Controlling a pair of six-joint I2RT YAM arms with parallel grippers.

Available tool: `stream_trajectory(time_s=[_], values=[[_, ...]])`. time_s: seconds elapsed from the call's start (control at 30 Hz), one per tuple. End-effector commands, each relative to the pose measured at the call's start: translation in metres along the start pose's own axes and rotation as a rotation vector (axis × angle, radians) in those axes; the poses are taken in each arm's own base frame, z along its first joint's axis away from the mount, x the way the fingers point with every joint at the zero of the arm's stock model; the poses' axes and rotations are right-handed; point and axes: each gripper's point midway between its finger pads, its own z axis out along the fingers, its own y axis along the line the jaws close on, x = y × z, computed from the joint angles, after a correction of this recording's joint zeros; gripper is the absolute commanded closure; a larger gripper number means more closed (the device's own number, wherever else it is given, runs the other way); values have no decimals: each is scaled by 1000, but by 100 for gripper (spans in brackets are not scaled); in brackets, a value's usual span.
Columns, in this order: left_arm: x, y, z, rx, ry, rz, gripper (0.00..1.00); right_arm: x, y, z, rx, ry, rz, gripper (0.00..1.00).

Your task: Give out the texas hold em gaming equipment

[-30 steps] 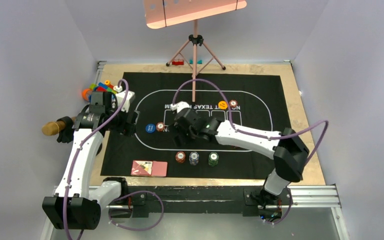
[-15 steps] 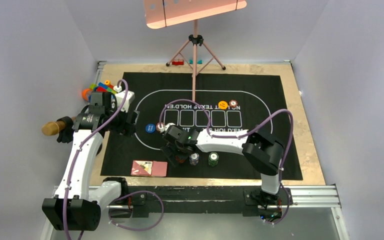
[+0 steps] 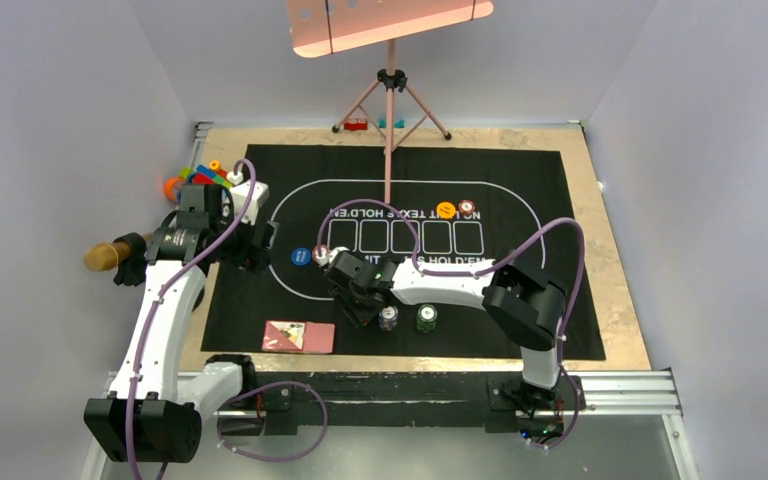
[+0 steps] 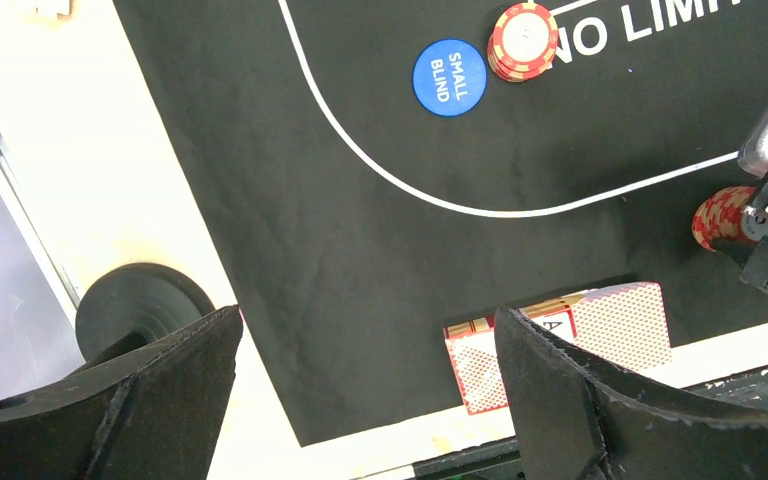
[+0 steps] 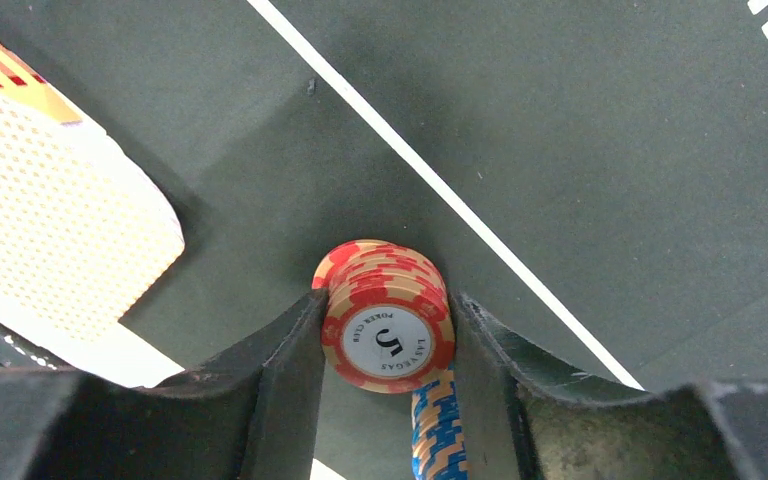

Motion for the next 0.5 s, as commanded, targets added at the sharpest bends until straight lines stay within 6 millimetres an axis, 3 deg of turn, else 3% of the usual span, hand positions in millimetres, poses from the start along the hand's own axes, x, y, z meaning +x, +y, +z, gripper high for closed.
stream_trajectory(time_s=[0.0,0.33,0.4,0.47], values=[[-13,5,-11,-25,-58,4,0,-21,8,-10,-27,-54,4,55],[-13,5,-12,-31,-62,6,0,-43,8,-28,-47,-96,20,84],[-13,6,-13,-33,-64,10,0,-53,-8,-35,-34,-115,59,89],[-13,6,-14,-35,-66,13,0,-70,-39,-51,4,-161,134,93]])
